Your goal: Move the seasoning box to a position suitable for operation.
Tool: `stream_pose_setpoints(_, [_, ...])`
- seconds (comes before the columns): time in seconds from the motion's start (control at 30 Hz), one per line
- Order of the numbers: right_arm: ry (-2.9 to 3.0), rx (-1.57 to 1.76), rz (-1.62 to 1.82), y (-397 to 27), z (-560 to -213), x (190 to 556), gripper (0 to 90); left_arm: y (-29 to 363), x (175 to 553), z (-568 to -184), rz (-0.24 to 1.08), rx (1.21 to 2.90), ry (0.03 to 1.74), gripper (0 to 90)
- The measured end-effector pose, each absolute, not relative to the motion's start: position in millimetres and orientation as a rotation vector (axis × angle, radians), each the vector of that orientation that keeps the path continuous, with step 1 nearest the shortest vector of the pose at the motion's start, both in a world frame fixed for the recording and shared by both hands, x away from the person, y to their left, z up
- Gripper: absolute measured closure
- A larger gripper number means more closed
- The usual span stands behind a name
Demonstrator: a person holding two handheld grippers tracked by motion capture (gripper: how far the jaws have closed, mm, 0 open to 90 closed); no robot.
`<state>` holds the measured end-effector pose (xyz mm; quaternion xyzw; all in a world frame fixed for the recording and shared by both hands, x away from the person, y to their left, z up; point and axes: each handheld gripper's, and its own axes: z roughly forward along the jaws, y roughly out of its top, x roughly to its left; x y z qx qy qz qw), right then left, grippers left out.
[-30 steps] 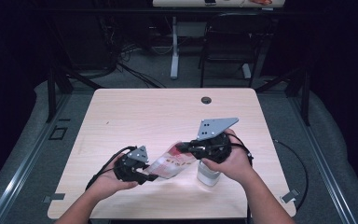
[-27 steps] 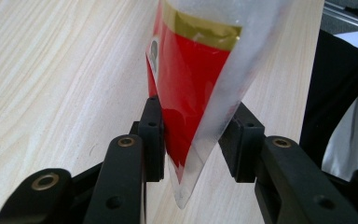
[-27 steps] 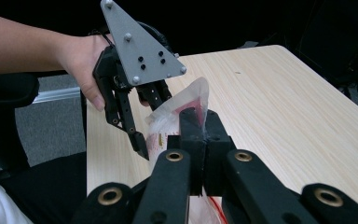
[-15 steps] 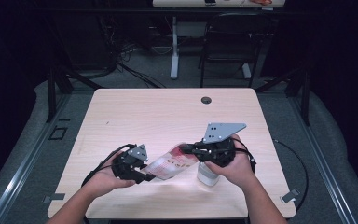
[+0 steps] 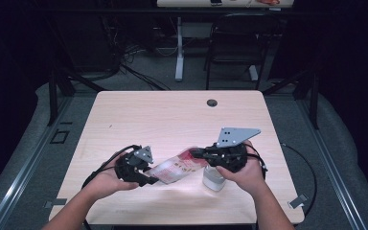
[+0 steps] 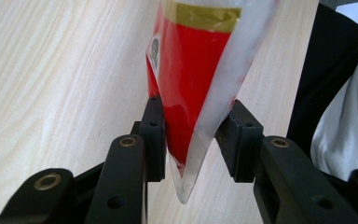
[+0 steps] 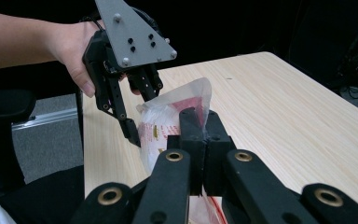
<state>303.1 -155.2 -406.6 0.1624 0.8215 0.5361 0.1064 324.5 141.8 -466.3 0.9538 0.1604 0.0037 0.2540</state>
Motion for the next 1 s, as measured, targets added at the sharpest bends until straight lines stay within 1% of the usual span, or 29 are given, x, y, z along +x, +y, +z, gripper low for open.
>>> stream_pose_setpoints(0.37, [2.408, 0.508, 1.607, -161, -411, 304, 89.9, 144, 324, -456, 0.005, 2.625, 0.438, 66.0])
stream_pose_setpoints(1.0, [2.415, 0.527, 1.609, -165, -416, 306, 89.8, 146, 328, -443, 0.038, 2.674, 0.424, 66.8])
